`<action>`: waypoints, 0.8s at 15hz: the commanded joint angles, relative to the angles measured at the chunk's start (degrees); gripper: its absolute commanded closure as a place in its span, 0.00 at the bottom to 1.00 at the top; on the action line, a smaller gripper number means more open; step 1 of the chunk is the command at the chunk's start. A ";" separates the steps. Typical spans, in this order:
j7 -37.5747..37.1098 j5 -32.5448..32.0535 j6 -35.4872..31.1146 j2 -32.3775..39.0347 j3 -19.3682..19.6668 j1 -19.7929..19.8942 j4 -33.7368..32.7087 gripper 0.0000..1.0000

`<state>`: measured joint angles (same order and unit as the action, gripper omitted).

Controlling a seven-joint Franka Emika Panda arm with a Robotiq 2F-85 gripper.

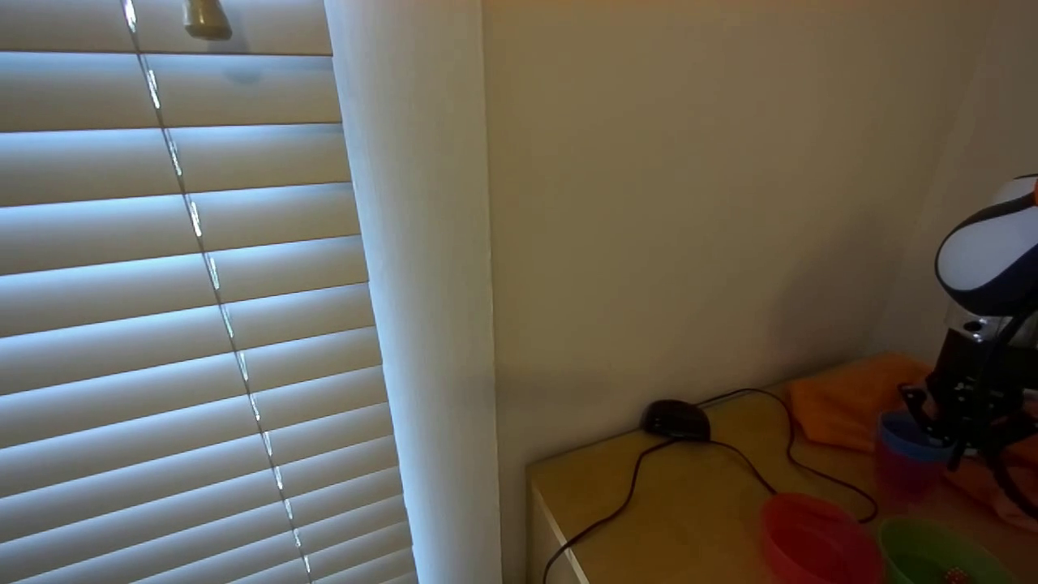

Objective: Pick up the stacked cups from the pink bowl and put them on top of the chest of drawers

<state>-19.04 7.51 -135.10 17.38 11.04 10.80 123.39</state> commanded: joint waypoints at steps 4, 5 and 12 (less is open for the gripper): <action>2.87 2.32 0.25 1.40 0.39 1.10 0.51 0.60; 2.66 1.70 -0.08 -1.25 0.90 0.98 1.90 0.53; 8.40 -0.50 3.43 -22.20 2.23 1.06 8.76 0.01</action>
<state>-12.56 7.94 -134.80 6.14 13.31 11.63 126.94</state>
